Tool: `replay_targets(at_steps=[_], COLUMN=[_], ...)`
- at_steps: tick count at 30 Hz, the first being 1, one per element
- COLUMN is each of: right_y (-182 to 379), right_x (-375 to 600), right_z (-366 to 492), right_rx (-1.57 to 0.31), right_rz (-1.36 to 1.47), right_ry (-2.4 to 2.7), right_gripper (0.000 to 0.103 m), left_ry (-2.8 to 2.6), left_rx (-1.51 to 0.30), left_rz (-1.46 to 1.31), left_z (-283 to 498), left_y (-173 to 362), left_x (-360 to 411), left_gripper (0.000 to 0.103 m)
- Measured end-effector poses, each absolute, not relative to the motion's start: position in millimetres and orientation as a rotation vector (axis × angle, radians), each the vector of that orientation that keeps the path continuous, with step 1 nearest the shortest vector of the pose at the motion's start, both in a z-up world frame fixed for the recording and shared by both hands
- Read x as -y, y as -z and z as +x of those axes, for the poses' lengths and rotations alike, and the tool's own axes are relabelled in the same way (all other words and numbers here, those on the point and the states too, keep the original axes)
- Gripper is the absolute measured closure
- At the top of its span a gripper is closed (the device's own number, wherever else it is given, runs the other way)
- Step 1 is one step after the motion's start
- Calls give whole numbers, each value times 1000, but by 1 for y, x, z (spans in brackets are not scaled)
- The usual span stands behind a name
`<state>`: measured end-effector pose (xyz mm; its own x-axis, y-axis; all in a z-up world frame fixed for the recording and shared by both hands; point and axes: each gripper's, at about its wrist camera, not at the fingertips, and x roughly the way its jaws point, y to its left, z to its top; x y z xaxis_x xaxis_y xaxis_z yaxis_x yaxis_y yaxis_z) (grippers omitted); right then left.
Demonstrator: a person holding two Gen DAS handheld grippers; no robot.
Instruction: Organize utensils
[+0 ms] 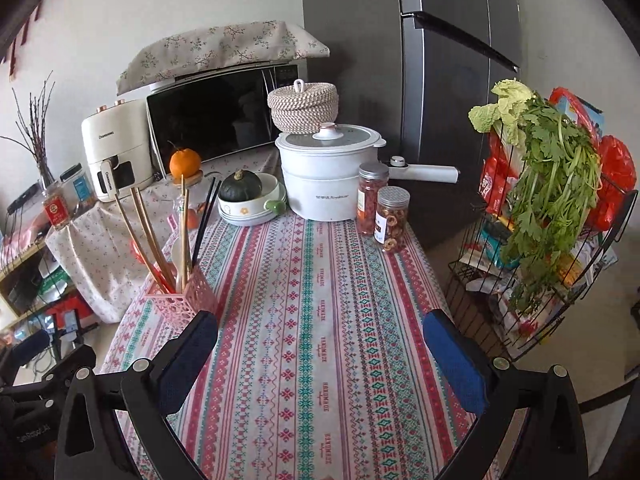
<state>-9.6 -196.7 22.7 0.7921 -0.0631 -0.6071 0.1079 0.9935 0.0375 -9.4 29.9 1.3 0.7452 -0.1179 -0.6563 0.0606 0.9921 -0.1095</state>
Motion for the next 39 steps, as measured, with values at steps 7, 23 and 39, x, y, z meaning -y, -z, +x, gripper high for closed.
replay_targets(at_steps=[7,23,39], right_y=[-16,-7,-11], right_x=[188,182,186], right_z=[-14,-4,-7], right_rx=[-654,-693,-684], right_rz=[39,33,49], right_ry=[70,59,67], right_gripper=[0,0,0], left_ry=[56,37,32], left_rx=[-724,-743,-733], left_rz=[-102,-114,-116], left_z=[-4,2,1], left_y=[5,10,2], left_x=[-28,-27,-16], left_gripper=[0,0,0])
